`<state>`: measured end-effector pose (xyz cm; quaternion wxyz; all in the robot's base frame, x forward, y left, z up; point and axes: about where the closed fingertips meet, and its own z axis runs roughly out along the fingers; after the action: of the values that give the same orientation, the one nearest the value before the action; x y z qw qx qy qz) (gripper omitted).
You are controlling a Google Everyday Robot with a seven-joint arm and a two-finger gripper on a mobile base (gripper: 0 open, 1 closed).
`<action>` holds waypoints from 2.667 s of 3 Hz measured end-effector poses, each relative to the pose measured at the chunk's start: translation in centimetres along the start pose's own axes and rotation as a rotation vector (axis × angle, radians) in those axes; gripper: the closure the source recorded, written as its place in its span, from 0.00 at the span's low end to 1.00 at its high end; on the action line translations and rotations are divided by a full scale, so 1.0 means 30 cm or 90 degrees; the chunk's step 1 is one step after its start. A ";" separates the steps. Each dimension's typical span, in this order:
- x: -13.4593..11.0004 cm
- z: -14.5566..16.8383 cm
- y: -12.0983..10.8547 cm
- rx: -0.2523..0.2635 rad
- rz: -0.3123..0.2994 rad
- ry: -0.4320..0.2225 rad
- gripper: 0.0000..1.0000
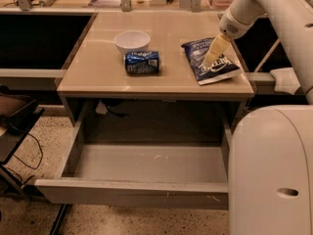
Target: Place blue chip bag into top drawer
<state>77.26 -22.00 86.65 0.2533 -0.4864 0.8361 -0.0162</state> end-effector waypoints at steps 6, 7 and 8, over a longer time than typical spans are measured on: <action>0.006 0.139 0.081 -0.059 -0.017 0.037 0.42; 0.006 0.139 0.081 -0.059 -0.017 0.037 0.65; 0.006 0.138 0.081 -0.059 -0.017 0.037 0.89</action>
Offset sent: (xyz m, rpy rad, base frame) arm -0.0020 0.0217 -0.0453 -0.0195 0.1161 0.0539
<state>77.06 -19.95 82.30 0.2054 -0.5084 0.8362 0.0051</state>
